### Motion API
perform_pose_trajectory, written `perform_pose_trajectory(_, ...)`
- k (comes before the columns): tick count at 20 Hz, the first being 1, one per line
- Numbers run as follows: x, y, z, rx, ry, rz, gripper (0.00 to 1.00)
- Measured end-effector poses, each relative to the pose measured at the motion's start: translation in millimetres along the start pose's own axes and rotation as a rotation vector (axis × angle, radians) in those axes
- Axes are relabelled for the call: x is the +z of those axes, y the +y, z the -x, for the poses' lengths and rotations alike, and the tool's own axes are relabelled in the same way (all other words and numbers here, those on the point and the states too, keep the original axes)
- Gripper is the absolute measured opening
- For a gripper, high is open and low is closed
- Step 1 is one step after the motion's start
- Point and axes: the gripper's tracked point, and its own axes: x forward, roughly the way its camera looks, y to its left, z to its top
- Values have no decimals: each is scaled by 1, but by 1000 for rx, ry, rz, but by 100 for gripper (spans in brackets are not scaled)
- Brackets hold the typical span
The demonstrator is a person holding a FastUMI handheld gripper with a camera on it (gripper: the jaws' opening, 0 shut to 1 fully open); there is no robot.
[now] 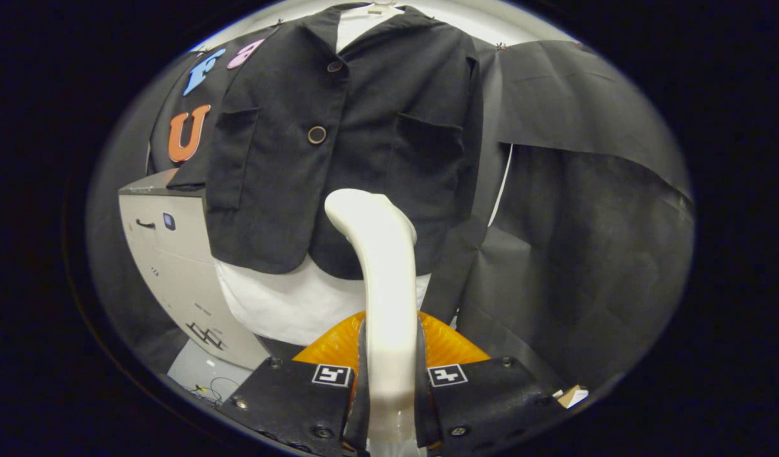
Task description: Iron the clothes twice with a garment steamer, once on the left side and once on the right side.
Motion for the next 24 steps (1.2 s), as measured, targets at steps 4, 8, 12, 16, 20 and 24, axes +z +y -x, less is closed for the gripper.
perform_pose_trajectory(4,-19,4,-2,13,62,3,31)
perform_pose_trajectory(8,-37,9,4,17,94,8,31)
perform_pose_trajectory(12,-29,8,24,14,57,-16,31)
perform_pose_trajectory(16,-26,7,61,11,35,-49,31)
perform_pose_trajectory(20,-33,1,107,8,19,-60,31)
perform_pose_trajectory(24,-43,-10,149,-14,18,-90,31)
